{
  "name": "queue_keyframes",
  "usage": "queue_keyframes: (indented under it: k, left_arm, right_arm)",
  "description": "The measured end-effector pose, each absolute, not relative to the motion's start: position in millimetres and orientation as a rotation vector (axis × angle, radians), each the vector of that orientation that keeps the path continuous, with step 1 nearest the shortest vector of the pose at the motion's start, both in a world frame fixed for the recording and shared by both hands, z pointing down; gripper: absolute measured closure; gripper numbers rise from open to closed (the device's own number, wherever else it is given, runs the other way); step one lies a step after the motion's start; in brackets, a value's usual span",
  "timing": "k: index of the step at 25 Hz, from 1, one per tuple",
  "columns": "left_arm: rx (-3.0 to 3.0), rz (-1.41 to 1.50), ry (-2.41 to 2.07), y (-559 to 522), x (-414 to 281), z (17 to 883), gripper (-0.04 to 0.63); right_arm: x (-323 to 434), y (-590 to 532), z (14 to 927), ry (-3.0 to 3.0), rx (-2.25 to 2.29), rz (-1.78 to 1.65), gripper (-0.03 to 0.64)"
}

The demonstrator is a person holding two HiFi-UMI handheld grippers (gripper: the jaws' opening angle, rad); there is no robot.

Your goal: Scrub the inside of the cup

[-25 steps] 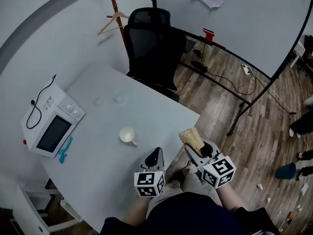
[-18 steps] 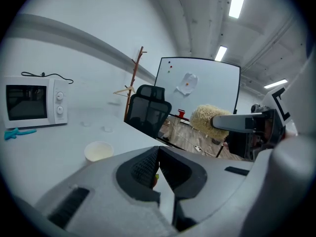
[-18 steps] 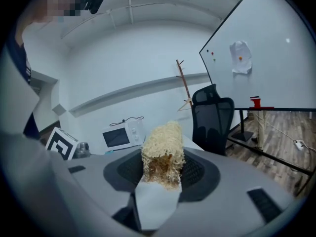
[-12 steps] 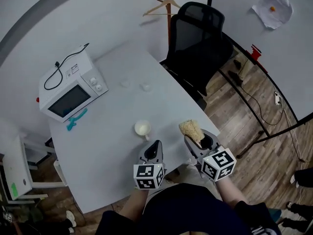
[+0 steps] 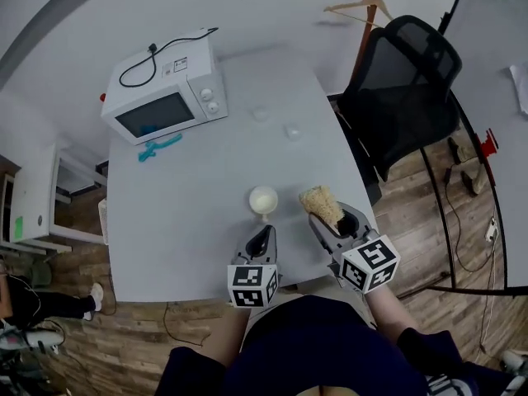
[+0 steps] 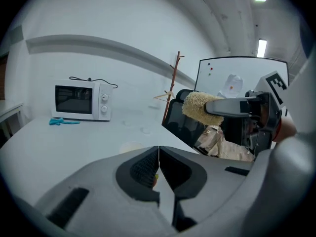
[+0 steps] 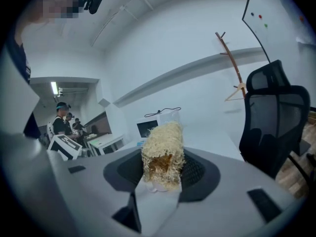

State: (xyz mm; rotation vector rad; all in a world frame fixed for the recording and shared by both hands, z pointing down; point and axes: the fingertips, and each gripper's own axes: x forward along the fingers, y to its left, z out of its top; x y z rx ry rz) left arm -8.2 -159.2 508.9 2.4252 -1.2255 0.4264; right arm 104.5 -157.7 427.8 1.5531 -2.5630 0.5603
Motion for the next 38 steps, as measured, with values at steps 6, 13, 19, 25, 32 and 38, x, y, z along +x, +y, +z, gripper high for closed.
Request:
queue_keyframes:
  k: [6,13,19,25,32,38]
  left_arm:
    - [2.32,0.395,-1.355,-166.1,-22.7,520.5,0.577]
    - [2.233,0.386,-1.464,-172.0,-30.1,537.1,0.575]
    - [2.187,0.431,-1.535,-184.3,-26.9,560.6,0.423]
    - [2.153,0.499,-1.606,-196.4,-24.7,582.9,0.308]
    - [2.134,0.53,-1.612,-217.6,-19.4,610.0,0.228]
    - [2.125,0.563,-1.587,-236.9,-12.4,637.5,0.204]
  right_arm:
    - [83.0,-176.2,437.1,-2.642,1.339,0.567,0.436]
    - [73.4,-192.6,437.2,-2.694,1.172,0.534,0.436]
    - [70.8,-202.6,438.6,-2.728,1.051,0.529,0.436]
    - [67.1,-205.9,451.4,-2.725,0.987,0.56,0.436]
    - [63.2,-215.8,463.6,-2.695,1.004,0.6,0.436]
    - [60.7,-223.4,473.6,-2.656,1.037,0.624,0.436]
